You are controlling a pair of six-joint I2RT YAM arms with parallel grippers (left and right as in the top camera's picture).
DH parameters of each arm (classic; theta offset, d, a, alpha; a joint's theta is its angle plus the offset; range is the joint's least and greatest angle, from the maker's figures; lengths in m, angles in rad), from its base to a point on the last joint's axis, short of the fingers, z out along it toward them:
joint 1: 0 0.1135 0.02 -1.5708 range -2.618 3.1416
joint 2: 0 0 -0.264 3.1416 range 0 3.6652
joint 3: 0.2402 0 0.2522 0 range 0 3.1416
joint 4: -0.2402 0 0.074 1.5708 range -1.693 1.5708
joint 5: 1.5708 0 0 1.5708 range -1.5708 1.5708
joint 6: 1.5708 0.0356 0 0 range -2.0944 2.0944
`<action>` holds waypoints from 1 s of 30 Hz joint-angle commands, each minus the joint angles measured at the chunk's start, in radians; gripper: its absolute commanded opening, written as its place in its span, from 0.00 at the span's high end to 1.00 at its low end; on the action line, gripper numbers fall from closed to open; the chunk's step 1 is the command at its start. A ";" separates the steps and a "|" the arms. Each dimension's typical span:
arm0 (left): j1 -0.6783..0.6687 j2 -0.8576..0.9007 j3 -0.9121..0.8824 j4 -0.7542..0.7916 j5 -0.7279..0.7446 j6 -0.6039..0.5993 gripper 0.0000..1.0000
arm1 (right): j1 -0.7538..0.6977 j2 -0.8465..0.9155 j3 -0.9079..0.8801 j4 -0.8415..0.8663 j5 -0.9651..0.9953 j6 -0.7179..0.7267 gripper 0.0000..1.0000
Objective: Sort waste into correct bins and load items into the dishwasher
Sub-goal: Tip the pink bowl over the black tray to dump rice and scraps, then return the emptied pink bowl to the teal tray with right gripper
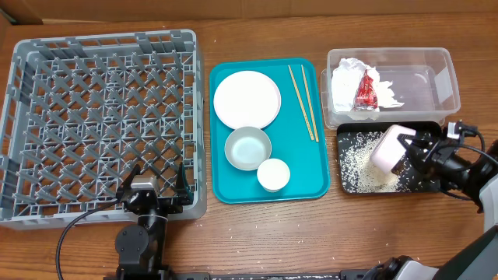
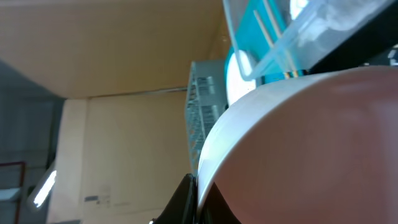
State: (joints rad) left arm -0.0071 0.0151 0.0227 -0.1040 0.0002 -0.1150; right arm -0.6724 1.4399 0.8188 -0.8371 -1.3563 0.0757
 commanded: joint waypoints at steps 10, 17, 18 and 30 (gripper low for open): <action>-0.006 -0.008 -0.007 0.004 0.000 0.018 0.00 | 0.069 -0.201 0.084 -0.040 0.222 0.030 0.96; -0.006 -0.008 -0.007 0.004 0.000 0.018 0.00 | 0.379 -0.282 0.214 -0.038 0.537 0.154 0.96; -0.006 -0.008 -0.007 0.004 0.000 0.018 0.00 | 0.437 -0.281 0.240 -0.037 0.591 0.171 0.96; -0.006 -0.008 -0.007 0.004 0.000 0.018 0.00 | 1.127 -0.108 0.357 0.122 1.248 0.323 0.96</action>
State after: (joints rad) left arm -0.0074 0.0151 0.0227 -0.1036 0.0002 -0.1150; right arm 0.3782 1.2514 1.1580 -0.7414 -0.3241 0.3546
